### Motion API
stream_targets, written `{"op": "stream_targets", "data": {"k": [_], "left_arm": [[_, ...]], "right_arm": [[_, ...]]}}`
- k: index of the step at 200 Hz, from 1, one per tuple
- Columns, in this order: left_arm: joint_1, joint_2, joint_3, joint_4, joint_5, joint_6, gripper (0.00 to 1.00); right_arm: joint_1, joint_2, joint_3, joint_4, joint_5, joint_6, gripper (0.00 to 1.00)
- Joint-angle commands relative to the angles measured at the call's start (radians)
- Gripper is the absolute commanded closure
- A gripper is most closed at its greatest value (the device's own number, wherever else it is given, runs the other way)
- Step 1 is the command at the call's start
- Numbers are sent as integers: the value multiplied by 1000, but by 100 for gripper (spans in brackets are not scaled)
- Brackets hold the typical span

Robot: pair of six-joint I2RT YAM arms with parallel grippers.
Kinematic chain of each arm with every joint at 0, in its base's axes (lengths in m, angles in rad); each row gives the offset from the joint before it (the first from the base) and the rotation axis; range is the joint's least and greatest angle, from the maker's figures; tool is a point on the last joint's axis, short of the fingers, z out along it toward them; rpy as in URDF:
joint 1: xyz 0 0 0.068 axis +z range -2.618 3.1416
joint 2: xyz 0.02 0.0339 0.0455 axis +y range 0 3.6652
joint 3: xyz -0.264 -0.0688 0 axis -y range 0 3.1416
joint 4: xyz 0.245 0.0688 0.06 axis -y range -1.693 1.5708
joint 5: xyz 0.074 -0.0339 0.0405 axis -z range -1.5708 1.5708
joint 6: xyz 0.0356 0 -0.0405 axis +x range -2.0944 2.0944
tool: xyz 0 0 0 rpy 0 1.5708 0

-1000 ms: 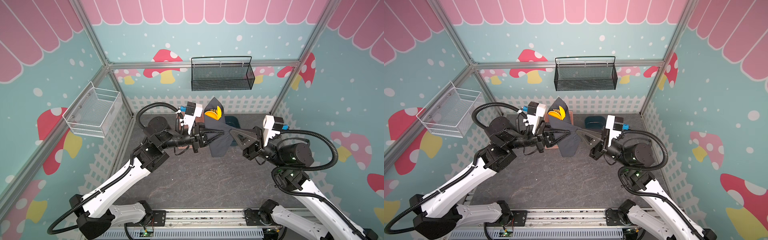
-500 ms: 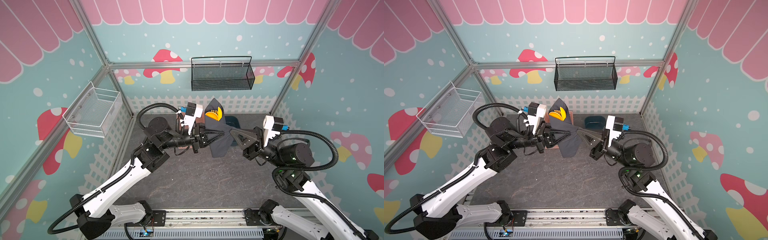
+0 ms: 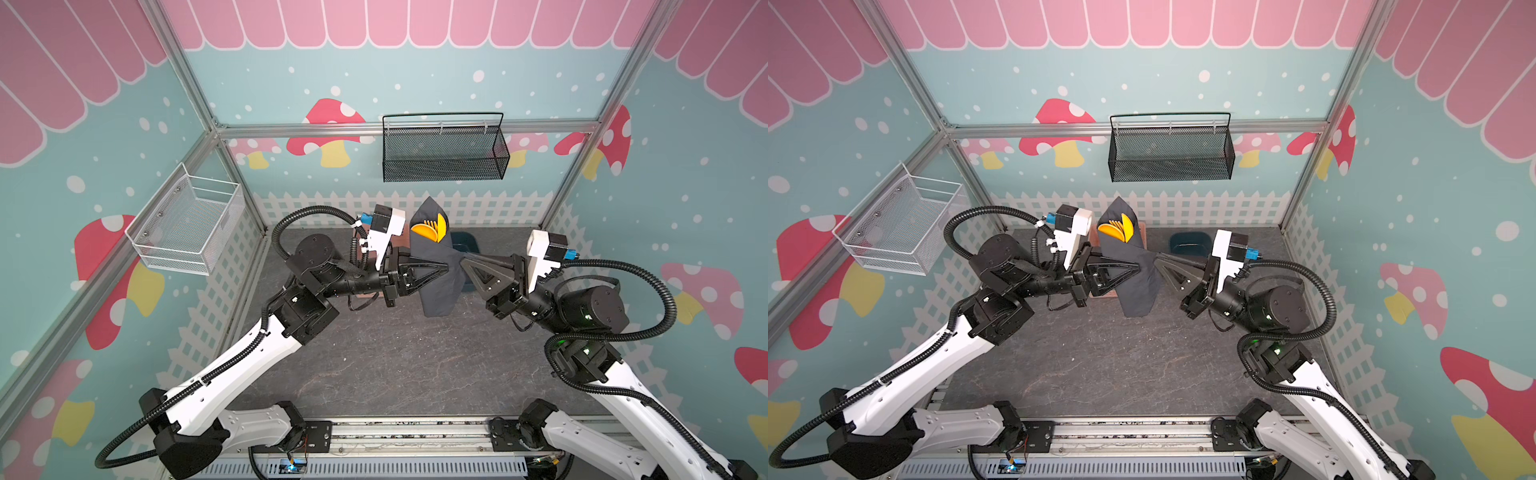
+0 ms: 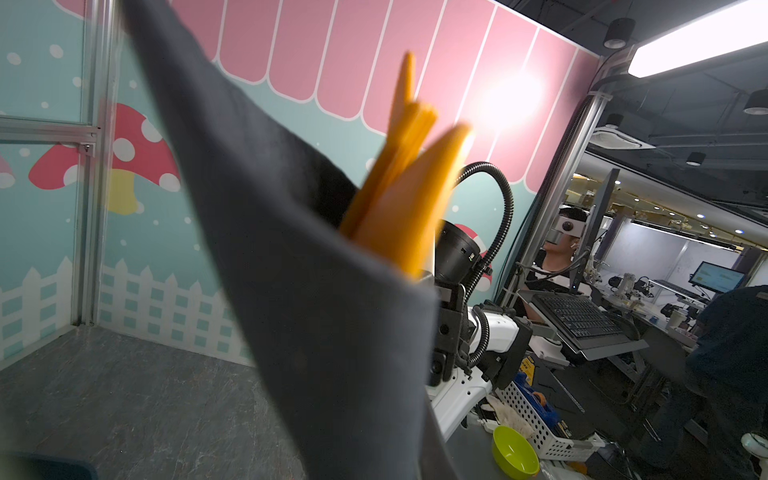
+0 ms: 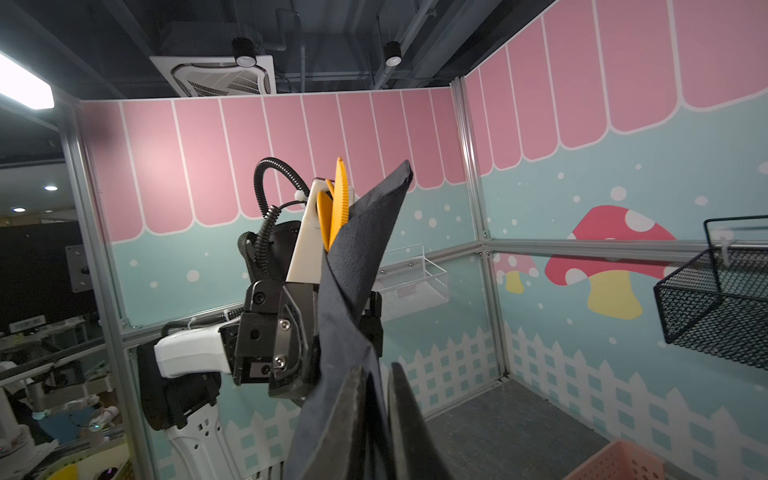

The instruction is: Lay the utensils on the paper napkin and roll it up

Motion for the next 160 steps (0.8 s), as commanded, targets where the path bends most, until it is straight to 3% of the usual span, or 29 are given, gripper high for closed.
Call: {"op": "stream_targets", "data": {"k": [1, 33, 58, 114, 160], "left_arm": [[-2, -24, 3, -10, -13, 27, 91], [-1, -35, 19, -140, -148, 111, 92], [-1, -25, 35, -191, -200, 136, 92], [-1, -5, 53, -193, -180, 125, 92], [-1, -7, 48, -170, -138, 111, 92]], "right_arm": [[3, -2, 22, -3, 29, -13, 77], [2, -44, 30, -66, 82, -44, 63], [4, -77, 32, -106, 122, -67, 61], [2, -4, 94, -176, -60, -63, 65], [3, 24, 92, -227, -55, -75, 63]]}}
